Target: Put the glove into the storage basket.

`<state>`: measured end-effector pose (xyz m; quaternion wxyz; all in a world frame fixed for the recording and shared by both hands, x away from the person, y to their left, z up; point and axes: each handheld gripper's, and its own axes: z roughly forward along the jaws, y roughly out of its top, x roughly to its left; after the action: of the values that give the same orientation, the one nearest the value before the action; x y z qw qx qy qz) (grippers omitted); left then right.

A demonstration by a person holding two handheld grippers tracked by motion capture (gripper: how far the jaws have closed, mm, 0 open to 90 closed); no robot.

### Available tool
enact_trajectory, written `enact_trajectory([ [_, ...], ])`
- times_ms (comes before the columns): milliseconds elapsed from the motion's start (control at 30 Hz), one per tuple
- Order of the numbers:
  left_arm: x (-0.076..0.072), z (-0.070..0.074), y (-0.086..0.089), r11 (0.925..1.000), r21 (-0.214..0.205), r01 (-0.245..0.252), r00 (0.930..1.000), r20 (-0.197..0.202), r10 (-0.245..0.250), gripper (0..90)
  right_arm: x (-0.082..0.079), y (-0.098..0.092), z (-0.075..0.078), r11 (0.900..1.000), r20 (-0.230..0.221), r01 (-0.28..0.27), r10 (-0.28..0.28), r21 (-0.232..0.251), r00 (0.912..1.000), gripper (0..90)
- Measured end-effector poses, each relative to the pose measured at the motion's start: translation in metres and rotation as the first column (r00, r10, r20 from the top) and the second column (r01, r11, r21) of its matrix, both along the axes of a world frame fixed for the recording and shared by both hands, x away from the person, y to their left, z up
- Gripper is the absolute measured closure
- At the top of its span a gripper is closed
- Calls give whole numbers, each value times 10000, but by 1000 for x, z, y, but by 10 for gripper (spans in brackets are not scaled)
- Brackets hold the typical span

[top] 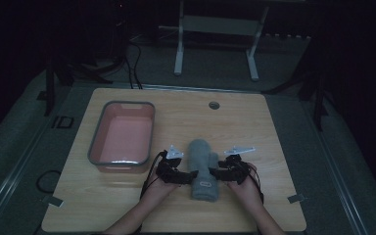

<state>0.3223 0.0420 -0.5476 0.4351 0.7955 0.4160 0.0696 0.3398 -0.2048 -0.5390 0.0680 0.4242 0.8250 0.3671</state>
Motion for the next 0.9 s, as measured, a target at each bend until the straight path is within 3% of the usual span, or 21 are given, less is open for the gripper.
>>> enact_trajectory([
  [200, 9, -8, -7, 9995, 224, 211, 9992, -354, -203, 164, 5, -1, -7, 9997, -450, -183, 190, 167, 9988, 358],
  [433, 18, -13, -13, 9984, 236, 512, 9965, -677, -495, 172, 9, -2, -10, 9960, -800, -780, 813, 432, 9935, 618],
  [667, 21, -12, -18, 9884, -137, 1515, 9844, -889, -1521, 512, 7, 2, -7, 9953, -668, -966, 967, 42, 9931, 732],
  [733, 20, -11, -19, 9869, -186, 1604, 9826, -919, -1614, 589, 6, 4, -6, 9954, -543, -952, 946, -86, 9940, 745],
  [833, 16, -7, -23, 9857, 121, 1680, 9841, -603, -1670, 737, 4, 4, -5, 9962, -446, -873, 869, -79, 9952, 774],
  [900, 17, -4, -22, 9857, 119, 1678, 9837, -680, -1666, 768, 2, 4, -3, 9968, -421, -805, 804, -14, 9959, 798],
])
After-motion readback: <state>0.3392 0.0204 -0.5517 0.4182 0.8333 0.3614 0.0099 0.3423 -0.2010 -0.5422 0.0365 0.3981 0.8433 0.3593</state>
